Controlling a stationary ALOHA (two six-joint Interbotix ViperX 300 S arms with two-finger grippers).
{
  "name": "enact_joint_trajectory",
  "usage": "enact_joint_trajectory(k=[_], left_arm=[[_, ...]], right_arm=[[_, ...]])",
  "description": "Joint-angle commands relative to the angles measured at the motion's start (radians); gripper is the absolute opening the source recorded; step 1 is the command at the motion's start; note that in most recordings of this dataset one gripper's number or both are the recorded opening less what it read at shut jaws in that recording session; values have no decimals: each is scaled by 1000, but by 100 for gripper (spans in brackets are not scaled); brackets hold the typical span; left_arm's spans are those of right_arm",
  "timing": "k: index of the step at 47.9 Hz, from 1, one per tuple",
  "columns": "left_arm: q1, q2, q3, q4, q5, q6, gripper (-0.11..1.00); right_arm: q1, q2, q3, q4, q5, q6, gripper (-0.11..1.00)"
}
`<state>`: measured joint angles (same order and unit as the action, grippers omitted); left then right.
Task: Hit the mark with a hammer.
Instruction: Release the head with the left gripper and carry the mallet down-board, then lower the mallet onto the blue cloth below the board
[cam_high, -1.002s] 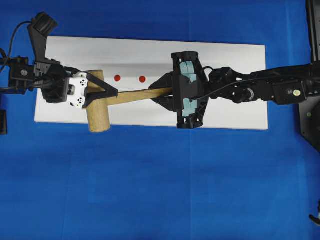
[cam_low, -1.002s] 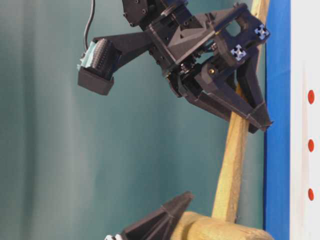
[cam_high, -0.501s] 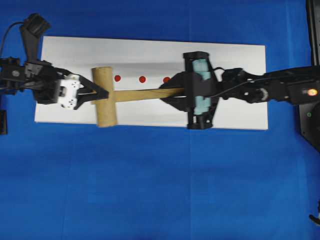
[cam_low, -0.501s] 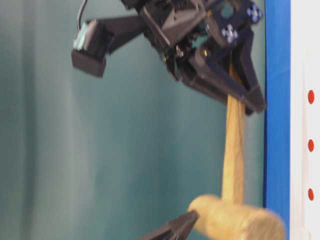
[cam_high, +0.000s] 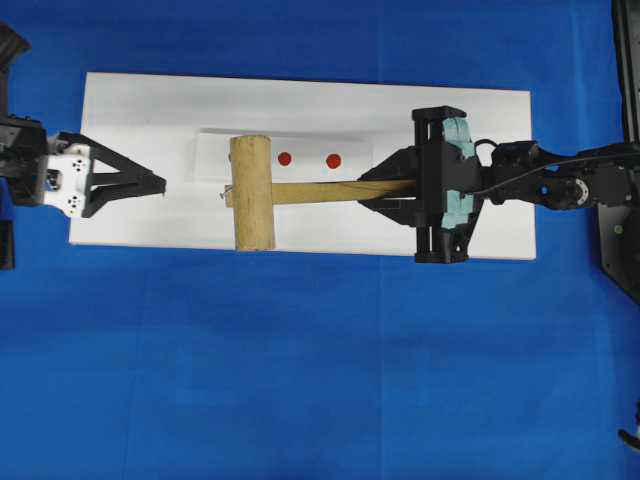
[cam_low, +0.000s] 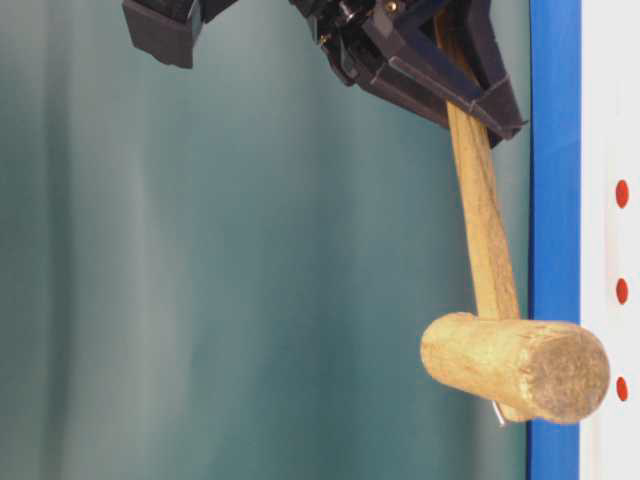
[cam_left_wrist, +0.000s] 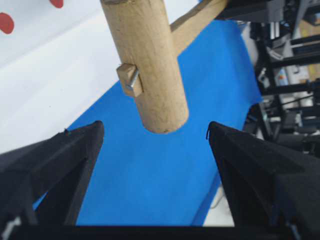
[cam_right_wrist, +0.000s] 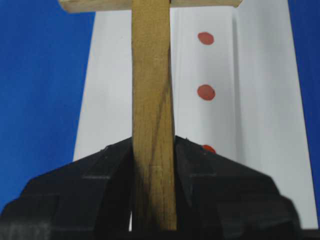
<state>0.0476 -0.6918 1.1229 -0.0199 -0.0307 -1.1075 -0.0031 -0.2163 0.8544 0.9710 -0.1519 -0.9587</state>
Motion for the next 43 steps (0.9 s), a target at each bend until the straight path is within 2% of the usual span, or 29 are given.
enact_joint_trajectory(k=[1,7,12,20,24,25,32,37,43], left_arm=[[0,-9,-8,8,0,9,82],[0,-11,-8,14,14,51,82],[0,-11,-9,15,12,155,81],[2,-6,-8,14,12,430,81],[2,-5,-8,15,14,595,81],[0,-5,-8,14,14,657,81],[2,-8,-8,11,9,902,81],[14,-12,-6,11,-8,1008,81],[23,-15,-5,9,-20,1058,81]], right_arm=[[2,-25,-17,3,-11,3,9],[8,-25,-23,6,-11,3,9],[26,-26,-32,29,-11,3,9],[78,-25,-43,117,-14,5,9],[121,-23,-49,186,-32,3,9],[132,-23,-51,202,-40,3,9],[229,-5,-63,311,-101,3,9],[304,15,-81,364,-152,3,9],[394,54,-110,416,-232,3,9]])
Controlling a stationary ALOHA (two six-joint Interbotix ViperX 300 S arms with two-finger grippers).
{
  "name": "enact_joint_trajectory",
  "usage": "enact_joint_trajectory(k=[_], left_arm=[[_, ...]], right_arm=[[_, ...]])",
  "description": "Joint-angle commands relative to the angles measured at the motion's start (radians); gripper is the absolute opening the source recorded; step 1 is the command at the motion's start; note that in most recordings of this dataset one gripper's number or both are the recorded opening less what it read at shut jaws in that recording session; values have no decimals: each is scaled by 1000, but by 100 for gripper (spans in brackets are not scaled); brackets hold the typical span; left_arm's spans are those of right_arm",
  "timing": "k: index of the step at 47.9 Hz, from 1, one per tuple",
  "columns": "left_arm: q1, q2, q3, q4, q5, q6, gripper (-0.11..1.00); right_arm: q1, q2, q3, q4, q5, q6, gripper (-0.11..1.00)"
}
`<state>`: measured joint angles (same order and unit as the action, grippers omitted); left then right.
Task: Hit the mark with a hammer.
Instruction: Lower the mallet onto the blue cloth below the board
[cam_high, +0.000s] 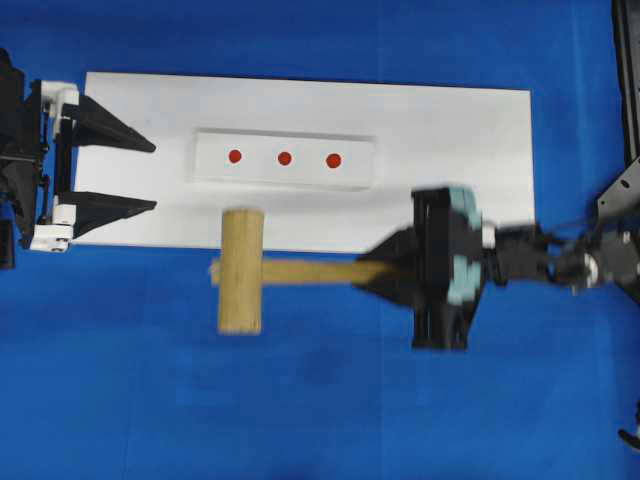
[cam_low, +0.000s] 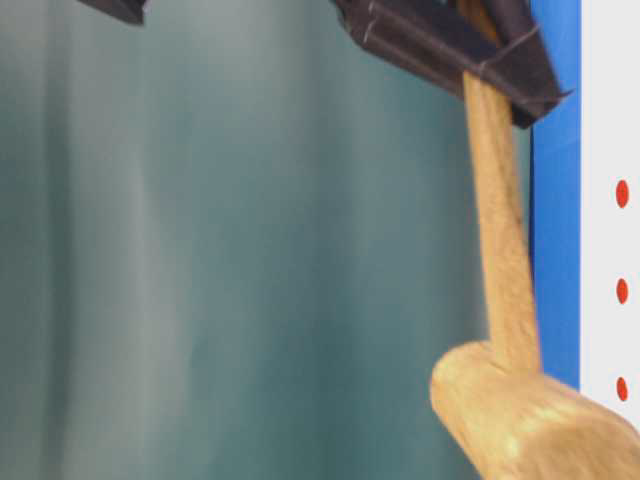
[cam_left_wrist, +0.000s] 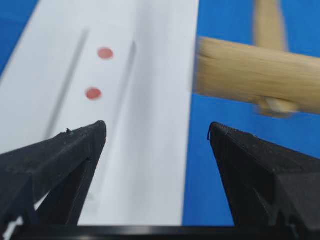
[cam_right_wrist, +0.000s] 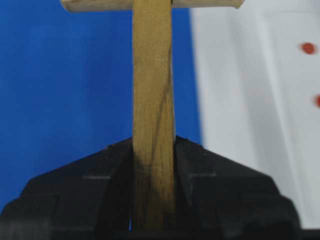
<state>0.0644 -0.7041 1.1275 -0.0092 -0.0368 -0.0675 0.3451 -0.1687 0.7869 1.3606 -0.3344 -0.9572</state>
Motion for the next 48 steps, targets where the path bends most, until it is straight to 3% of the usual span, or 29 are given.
enact_joint_trajectory(k=[1,12,48], left_arm=[[6,-5,-9,0,-15,23,81],[9,-5,-8,0,-18,31,81],[9,-6,-8,0,-18,31,81]], right_arm=[[66,17,-49,40,-69,2,9],[153,103,-106,123,-150,2,9],[114,302,-229,117,-129,-8,9]])
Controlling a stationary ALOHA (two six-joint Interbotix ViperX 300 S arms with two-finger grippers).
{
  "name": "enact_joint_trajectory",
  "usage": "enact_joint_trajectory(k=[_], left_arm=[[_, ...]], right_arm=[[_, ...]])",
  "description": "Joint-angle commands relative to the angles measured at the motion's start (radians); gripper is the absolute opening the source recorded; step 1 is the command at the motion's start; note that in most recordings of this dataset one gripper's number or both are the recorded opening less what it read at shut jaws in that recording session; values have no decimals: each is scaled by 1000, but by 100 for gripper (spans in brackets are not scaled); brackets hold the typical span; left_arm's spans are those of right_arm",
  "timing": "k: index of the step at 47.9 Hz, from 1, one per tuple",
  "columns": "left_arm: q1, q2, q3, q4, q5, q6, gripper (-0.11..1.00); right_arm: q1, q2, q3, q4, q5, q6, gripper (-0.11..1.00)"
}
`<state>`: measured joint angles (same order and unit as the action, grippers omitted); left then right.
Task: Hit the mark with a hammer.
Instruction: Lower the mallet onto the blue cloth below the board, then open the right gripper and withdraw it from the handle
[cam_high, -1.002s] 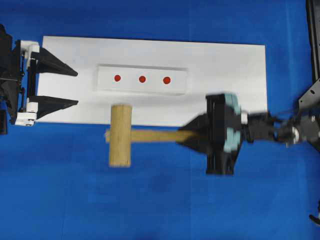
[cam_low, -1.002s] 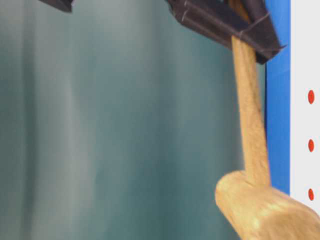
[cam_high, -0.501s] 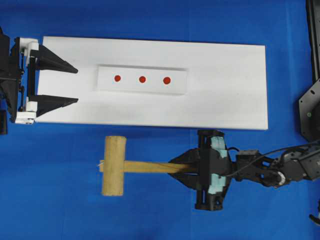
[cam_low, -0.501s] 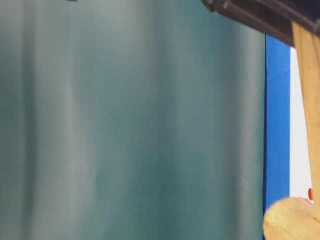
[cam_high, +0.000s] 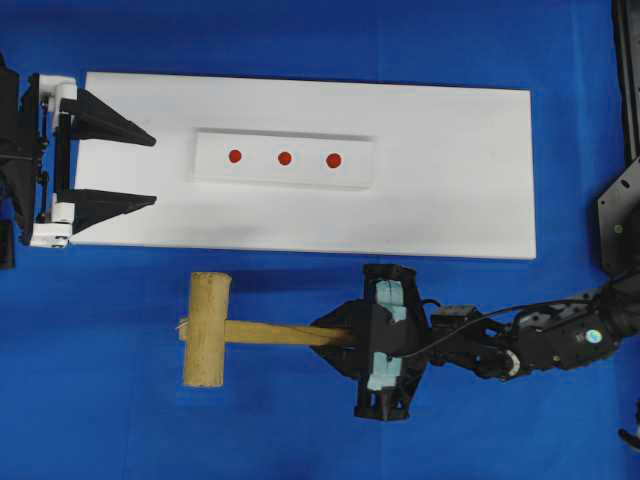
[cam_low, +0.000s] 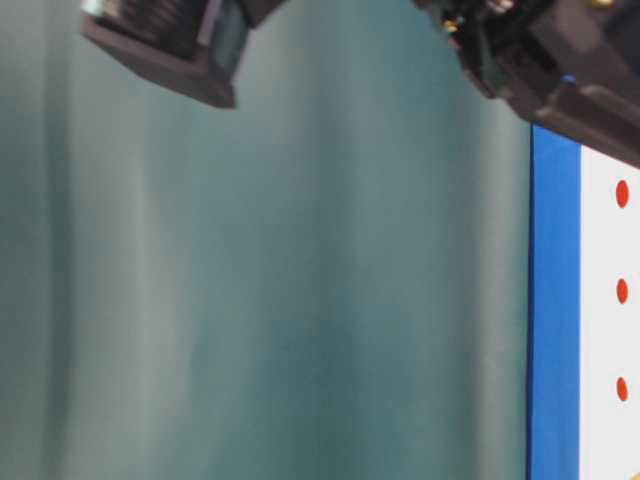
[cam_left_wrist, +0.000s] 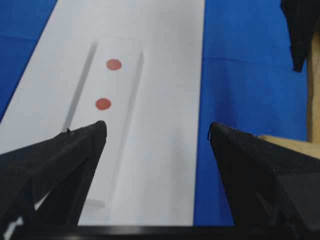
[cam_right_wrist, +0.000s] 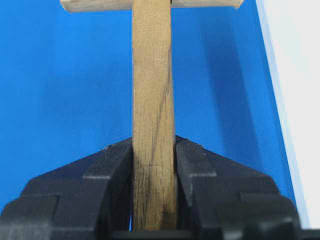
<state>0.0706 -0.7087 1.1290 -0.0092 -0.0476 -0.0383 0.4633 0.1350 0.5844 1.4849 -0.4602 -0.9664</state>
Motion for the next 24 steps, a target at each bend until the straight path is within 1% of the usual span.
enact_joint_trajectory(k=[1,16,24], left_arm=[[3,0,-9,0,-9,2,81],[3,0,-6,-2,-8,2,81],[3,0,-5,-2,-8,2,81]], right_arm=[[-5,3,-26,-8,-2,3,9],[-11,117,-41,-8,43,8,9],[-20,138,-43,-8,43,8,9]])
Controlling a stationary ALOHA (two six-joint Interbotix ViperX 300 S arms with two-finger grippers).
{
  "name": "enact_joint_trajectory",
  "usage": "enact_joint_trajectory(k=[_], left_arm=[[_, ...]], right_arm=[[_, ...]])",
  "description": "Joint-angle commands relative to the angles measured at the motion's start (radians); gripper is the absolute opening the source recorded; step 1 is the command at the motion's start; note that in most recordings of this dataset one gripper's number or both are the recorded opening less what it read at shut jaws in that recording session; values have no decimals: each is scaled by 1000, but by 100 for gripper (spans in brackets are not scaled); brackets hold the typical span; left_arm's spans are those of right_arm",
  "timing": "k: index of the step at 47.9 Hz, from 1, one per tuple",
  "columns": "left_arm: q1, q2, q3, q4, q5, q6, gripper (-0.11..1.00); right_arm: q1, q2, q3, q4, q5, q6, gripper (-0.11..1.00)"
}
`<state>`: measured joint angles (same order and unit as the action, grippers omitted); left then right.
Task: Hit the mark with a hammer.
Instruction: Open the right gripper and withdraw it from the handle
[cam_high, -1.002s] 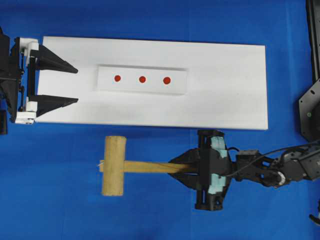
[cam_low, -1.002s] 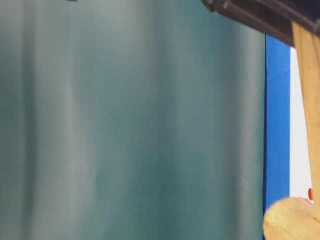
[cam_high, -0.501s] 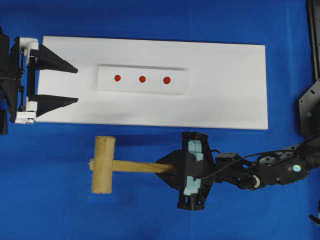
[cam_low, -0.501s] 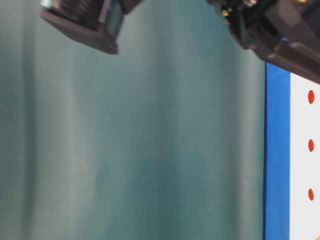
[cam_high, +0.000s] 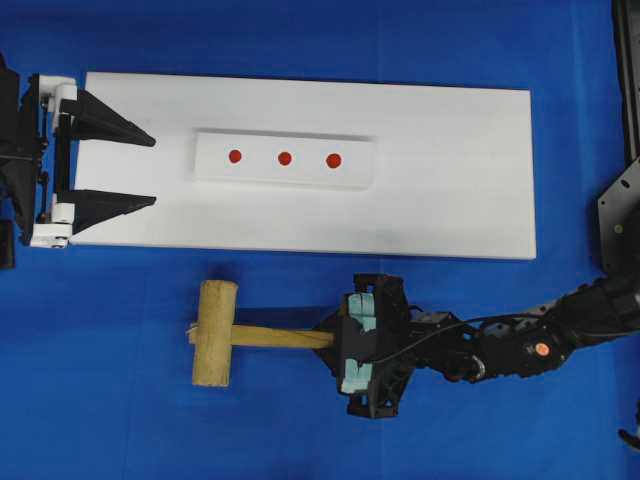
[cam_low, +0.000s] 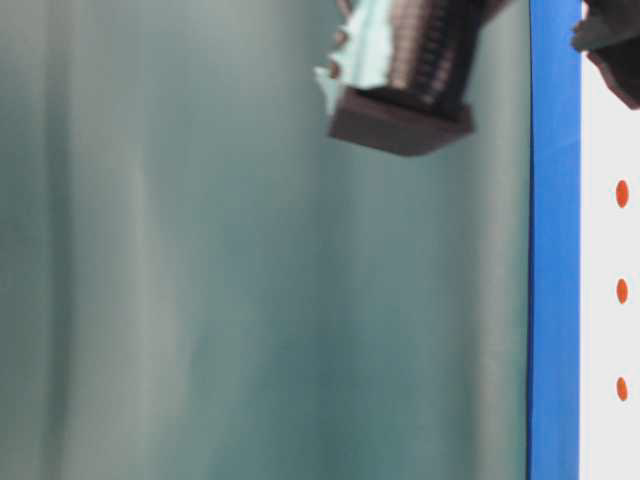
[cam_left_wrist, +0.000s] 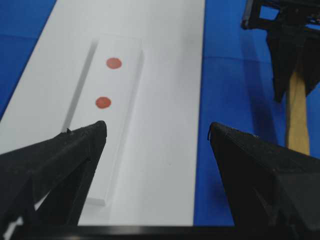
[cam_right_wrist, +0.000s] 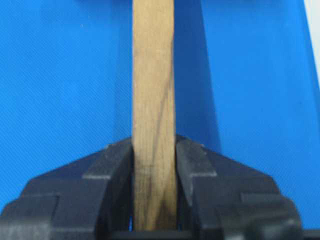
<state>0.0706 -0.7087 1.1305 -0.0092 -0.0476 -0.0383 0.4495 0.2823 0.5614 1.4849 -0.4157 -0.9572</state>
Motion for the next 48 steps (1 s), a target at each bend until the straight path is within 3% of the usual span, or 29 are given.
enact_joint_trajectory(k=[1,17,43,48], left_arm=[[3,0,-6,0,-9,2,81],[9,0,-5,0,-9,2,80],[11,0,-5,0,-8,2,80],[11,0,-6,-2,-9,2,80]], right_arm=[[-8,-6,-20,-9,-2,-2,9],[-31,-3,-18,-63,104,-3,9],[-37,3,-15,-58,127,-2,9],[-37,3,-17,-54,124,-2,27]])
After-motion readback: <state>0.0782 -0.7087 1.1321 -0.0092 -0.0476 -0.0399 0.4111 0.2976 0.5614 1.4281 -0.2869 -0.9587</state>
